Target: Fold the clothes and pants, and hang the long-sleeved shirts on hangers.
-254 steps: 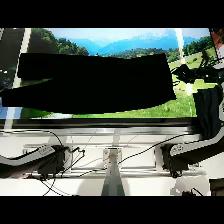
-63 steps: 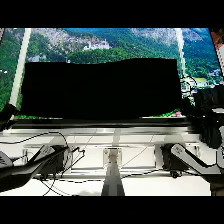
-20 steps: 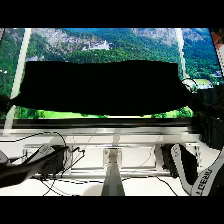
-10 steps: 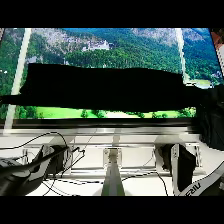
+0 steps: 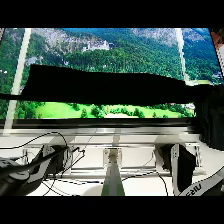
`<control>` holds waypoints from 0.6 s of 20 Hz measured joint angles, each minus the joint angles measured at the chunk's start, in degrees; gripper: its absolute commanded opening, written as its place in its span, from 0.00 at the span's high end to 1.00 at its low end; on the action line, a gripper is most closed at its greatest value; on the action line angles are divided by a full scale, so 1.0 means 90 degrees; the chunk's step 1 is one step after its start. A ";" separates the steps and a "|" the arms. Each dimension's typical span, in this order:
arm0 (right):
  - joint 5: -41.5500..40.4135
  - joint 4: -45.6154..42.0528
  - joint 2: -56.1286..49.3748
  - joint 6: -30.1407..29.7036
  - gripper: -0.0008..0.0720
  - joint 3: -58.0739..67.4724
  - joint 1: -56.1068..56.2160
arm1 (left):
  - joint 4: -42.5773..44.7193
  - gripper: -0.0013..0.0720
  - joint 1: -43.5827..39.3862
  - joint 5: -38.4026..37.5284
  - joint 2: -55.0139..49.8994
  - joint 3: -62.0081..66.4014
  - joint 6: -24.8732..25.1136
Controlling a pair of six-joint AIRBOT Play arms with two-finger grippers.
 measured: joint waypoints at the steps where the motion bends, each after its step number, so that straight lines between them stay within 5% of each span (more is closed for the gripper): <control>1: -0.0136 0.0095 -0.0155 0.0039 0.95 0.0005 0.0000 | -0.0019 0.98 -0.0202 0.0202 -0.0124 0.0036 -0.0114; 12: -0.1545 0.1489 -0.3099 0.0192 0.95 0.0019 0.0000 | -0.0019 0.98 -0.2378 0.1498 -0.2788 0.1671 -0.1154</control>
